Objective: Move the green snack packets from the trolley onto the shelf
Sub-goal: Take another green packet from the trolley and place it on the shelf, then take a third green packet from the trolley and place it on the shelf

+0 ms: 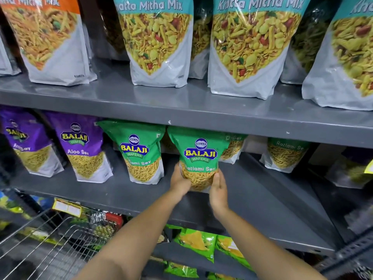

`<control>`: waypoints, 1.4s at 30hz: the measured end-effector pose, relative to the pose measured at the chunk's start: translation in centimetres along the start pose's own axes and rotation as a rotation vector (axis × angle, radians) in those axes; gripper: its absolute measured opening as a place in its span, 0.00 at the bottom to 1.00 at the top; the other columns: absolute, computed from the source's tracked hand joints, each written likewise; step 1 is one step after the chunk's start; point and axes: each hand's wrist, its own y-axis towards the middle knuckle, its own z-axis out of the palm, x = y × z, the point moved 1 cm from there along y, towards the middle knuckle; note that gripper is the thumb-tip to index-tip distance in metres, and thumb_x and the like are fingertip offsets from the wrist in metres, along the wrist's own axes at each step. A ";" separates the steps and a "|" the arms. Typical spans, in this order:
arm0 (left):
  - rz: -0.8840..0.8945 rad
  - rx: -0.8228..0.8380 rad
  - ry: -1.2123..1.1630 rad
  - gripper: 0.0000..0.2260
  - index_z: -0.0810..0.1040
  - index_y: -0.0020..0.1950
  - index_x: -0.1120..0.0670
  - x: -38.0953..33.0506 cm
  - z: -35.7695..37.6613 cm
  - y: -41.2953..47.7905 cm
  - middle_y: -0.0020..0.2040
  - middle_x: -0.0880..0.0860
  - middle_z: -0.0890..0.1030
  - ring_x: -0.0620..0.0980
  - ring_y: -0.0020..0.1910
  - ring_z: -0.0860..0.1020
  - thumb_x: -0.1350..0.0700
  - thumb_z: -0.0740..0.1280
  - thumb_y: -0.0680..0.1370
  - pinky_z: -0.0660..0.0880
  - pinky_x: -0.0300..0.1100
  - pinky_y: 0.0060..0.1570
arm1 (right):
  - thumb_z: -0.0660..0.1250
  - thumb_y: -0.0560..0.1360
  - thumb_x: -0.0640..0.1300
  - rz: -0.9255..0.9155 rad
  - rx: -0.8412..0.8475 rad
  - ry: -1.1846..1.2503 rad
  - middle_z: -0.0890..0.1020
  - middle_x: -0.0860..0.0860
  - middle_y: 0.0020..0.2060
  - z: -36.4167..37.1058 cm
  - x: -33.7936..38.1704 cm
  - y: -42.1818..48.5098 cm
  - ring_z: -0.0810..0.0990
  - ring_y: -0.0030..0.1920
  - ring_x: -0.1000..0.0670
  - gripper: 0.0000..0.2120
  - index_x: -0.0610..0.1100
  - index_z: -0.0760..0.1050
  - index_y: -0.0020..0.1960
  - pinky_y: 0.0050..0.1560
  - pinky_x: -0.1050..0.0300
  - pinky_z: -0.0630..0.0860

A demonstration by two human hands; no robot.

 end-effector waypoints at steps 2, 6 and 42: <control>-0.002 0.039 0.056 0.30 0.70 0.66 0.53 0.1 -0.5 1.2 0.62 0.53 0.79 0.52 0.60 0.77 0.63 0.73 0.65 0.74 0.47 0.62 | 0.50 0.82 0.46 -0.007 0.011 -0.039 0.74 0.48 0.64 0.1 -0.3 -0.2 0.71 0.64 0.50 0.18 0.45 0.67 0.69 0.66 0.54 0.68; 0.038 0.052 0.065 0.30 0.70 0.66 0.52 0.7 -0.8 1.6 0.63 0.54 0.79 0.54 0.62 0.77 0.63 0.72 0.66 0.74 0.50 0.63 | 0.50 0.81 0.48 -0.007 0.056 -0.125 0.71 0.47 0.70 -0.2 -0.8 -0.2 0.69 0.69 0.48 0.20 0.48 0.63 0.72 0.71 0.48 0.66; -1.038 -1.140 -0.614 0.28 0.68 0.67 0.68 38.4 -43.9 -30.5 0.44 0.62 0.73 0.53 0.38 0.70 0.65 0.66 0.67 0.67 0.44 0.39 | 0.64 0.74 0.41 -0.003 1.711 -1.165 0.68 0.44 0.71 40.4 -20.3 -38.3 0.73 0.65 0.43 0.29 0.44 0.59 0.73 0.62 0.54 0.72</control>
